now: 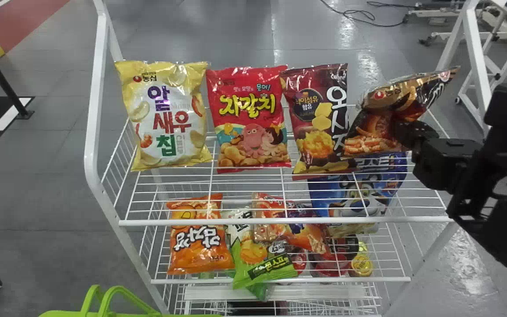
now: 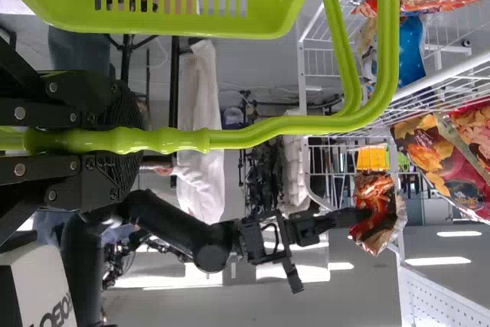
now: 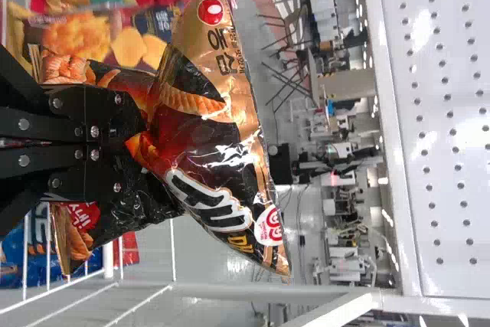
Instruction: Hold basket handle with left hand then pick spicy shrimp crackers with right hand and place into basket
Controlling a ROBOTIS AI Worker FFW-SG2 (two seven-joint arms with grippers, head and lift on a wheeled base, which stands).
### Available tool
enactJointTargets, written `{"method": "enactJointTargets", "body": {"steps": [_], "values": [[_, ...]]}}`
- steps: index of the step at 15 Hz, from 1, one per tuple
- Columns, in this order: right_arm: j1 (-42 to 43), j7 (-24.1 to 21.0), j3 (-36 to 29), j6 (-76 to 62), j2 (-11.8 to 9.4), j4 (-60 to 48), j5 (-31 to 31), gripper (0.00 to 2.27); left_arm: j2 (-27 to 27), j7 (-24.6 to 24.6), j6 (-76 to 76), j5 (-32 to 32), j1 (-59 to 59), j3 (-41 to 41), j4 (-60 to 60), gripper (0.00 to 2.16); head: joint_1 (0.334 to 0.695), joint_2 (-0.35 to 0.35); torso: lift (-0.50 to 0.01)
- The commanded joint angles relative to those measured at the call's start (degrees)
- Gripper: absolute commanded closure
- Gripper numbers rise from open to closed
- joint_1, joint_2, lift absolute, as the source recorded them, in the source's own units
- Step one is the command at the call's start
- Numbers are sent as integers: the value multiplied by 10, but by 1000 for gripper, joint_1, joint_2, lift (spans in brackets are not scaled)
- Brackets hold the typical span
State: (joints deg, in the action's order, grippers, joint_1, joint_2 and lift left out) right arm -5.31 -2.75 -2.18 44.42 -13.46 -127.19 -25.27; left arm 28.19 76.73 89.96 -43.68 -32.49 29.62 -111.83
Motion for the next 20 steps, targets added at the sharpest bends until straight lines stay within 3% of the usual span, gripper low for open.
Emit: {"method": "enactJointTargets", "body": {"steps": [1,7,11,15,20], "values": [[-38,1,-5,23,-1,-53,-18,2240,1,0,1,0,0,0,-1,1791,695,59,-37],[-143,13,0,86,-3,-152,-55,2240,0,1,1,-1,-2,-2,-1,1791,695,126,-37],[-173,56,21,128,-3,-167,-94,2240,0,2,1,-1,-4,-2,-1,1791,695,207,-37],[-190,85,91,135,-3,-167,-102,2240,-1,4,1,-1,-5,-2,-2,1791,695,350,-37],[-203,110,175,150,2,-156,-105,2240,-3,9,1,-8,-5,-3,-2,1791,695,350,-37]]}}
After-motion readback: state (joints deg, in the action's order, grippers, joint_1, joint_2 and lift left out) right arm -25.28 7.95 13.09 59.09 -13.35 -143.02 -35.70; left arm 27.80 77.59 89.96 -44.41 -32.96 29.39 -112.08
